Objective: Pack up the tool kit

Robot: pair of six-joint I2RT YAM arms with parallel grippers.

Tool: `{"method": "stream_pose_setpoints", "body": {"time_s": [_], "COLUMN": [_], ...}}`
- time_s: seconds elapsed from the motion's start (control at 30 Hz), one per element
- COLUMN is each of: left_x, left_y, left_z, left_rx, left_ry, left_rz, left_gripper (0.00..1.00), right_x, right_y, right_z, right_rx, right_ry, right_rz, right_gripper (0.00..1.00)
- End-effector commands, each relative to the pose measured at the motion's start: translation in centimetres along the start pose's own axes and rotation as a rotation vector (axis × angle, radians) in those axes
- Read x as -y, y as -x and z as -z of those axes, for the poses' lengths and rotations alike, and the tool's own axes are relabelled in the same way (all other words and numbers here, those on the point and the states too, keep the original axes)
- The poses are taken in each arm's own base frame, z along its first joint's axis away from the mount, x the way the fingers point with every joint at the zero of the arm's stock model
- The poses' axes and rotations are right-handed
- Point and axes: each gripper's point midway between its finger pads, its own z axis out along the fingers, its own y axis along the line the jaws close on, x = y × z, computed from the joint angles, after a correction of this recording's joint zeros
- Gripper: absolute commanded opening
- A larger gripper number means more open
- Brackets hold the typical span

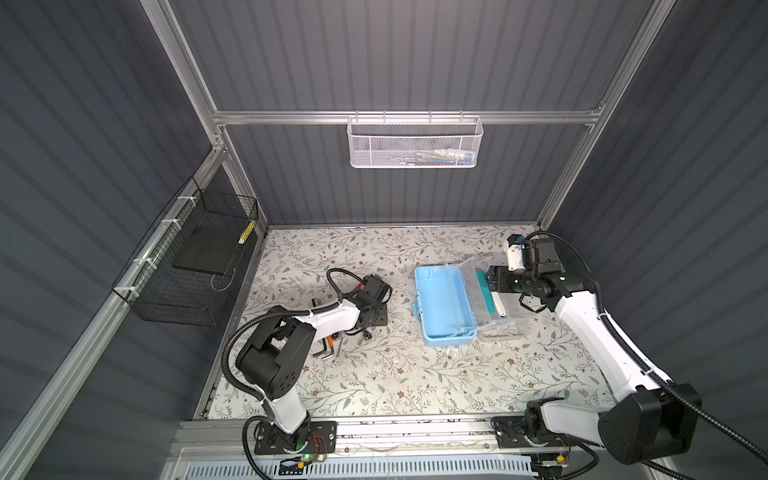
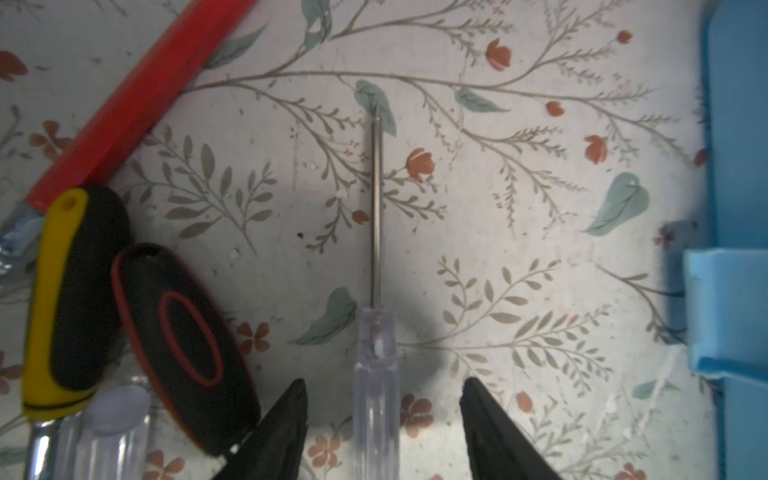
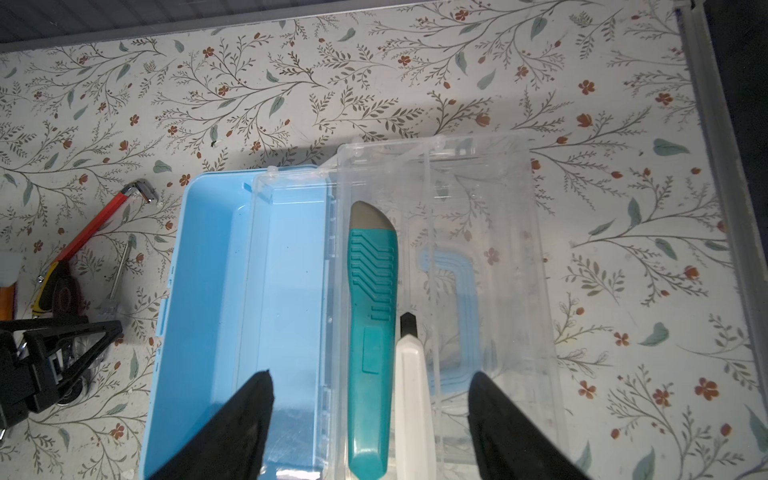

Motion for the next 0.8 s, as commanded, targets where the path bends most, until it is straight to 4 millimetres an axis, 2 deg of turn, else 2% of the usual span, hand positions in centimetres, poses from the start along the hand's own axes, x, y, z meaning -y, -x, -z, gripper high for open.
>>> {"method": "stream_pose_setpoints", "body": {"time_s": [0.0,0.13,0.27,0.4,0.5,0.6,0.77], "left_x": [-0.7,-0.8,-0.1,0.4,1.6,3.8,7.8], "left_y": [-0.1,-0.7,-0.8,-1.1,-1.1,0.2,3.7], "left_z": [-0.2,-0.8,-1.1,-1.5,-1.4,0.4,5.8], "left_rx": [-0.003,-0.026,-0.032,-0.046,-0.047,0.010,0.168], "left_ry": [0.042,0.049,0.012,-0.017,-0.085,-0.215,-0.379], "left_rz": [-0.007,-0.030,-0.042,-0.051,-0.053,-0.030,-0.039], "left_gripper": [0.59,0.52,0.36,0.25,0.14,0.07,0.06], "right_x": [0.3,0.2,0.1,0.0,-0.2,-1.8,-5.8], "right_y": [-0.6,-0.5,-0.4,-0.2,-0.2,-0.2,-0.1], "right_z": [0.0,0.0,0.2,0.5,0.7,0.7,0.6], "right_rx": [-0.010,-0.006,0.000,0.010,0.013,0.021,0.032], "right_ry": [-0.008,-0.006,-0.001,0.003,0.017,0.106,0.320], "right_rz": [0.001,-0.004,-0.005,-0.008,-0.020,-0.058,-0.158], "right_gripper": [0.76,0.76,0.76,0.76,0.75,0.73,0.67]}}
